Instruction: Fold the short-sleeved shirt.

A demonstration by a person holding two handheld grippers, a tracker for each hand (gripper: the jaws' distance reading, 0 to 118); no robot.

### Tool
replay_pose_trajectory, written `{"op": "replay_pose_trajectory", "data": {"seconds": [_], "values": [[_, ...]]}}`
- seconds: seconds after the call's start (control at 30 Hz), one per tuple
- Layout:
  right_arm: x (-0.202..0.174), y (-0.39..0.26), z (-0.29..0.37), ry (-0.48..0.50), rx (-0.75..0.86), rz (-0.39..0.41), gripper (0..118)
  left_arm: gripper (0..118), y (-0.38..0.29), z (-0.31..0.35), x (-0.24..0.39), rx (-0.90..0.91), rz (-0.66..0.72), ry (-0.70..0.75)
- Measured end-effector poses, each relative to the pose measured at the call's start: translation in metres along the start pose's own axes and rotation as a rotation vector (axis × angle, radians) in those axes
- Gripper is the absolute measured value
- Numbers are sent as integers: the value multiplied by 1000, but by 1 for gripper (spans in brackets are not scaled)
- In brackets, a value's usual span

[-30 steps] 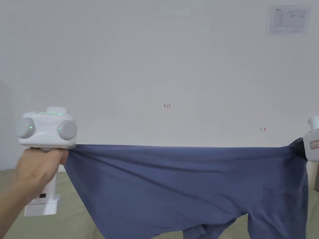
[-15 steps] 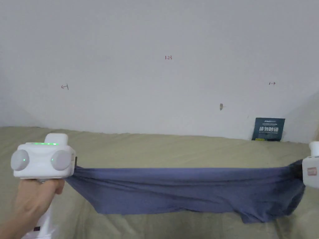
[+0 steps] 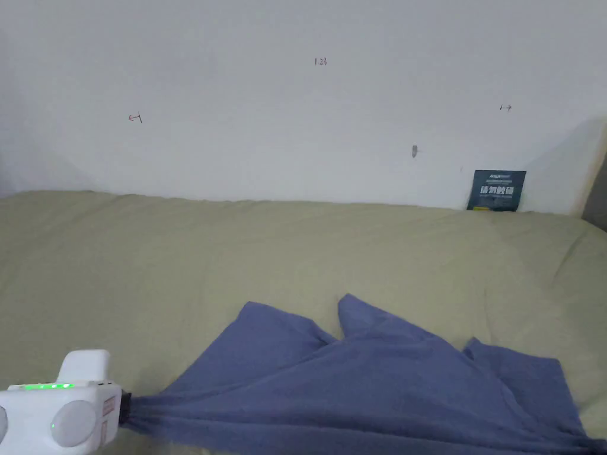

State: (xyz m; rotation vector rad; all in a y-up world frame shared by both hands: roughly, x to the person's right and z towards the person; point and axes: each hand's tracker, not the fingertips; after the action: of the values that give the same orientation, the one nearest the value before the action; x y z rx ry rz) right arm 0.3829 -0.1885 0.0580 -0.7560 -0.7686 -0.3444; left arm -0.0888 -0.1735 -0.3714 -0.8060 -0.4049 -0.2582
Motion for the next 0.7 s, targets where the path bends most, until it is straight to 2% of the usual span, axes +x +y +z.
{"op": "replay_pose_trajectory", "data": {"seconds": [0.2, 0.3, 0.37, 0.5, 0.53, 0.6, 0.63, 0.7], "values": [[10, -64, 39, 29, -52, -4, 10, 3, -62, 49, -7, -40, 24, -39], [18, -73, 40, 34, -56, -4, 10, 3, -77, 53, -15, -48, 27, -47], [24, -72, 38, 43, -59, -33, 10, 3, -82, 54, -18, -54, 50, -73], [20, -63, 33, 37, -52, -42, 11, 6, -85, 50, -16, -61, 39, -76], [19, -62, 33, 44, -49, -44, 31, 21, -84, 48, -17, -55, 46, -84], [12, -61, 39, 11, -4, -31, 102, 90, -84, 49, -18, -35, 59, -118], [8, -59, 43, -14, 28, -12, 118, 109, -83, 49, -19, -38, 56, -118], [-3, -54, 60, 7, 85, 2, 118, 109, -79, 52, -22, -71, 95, -116]]}}
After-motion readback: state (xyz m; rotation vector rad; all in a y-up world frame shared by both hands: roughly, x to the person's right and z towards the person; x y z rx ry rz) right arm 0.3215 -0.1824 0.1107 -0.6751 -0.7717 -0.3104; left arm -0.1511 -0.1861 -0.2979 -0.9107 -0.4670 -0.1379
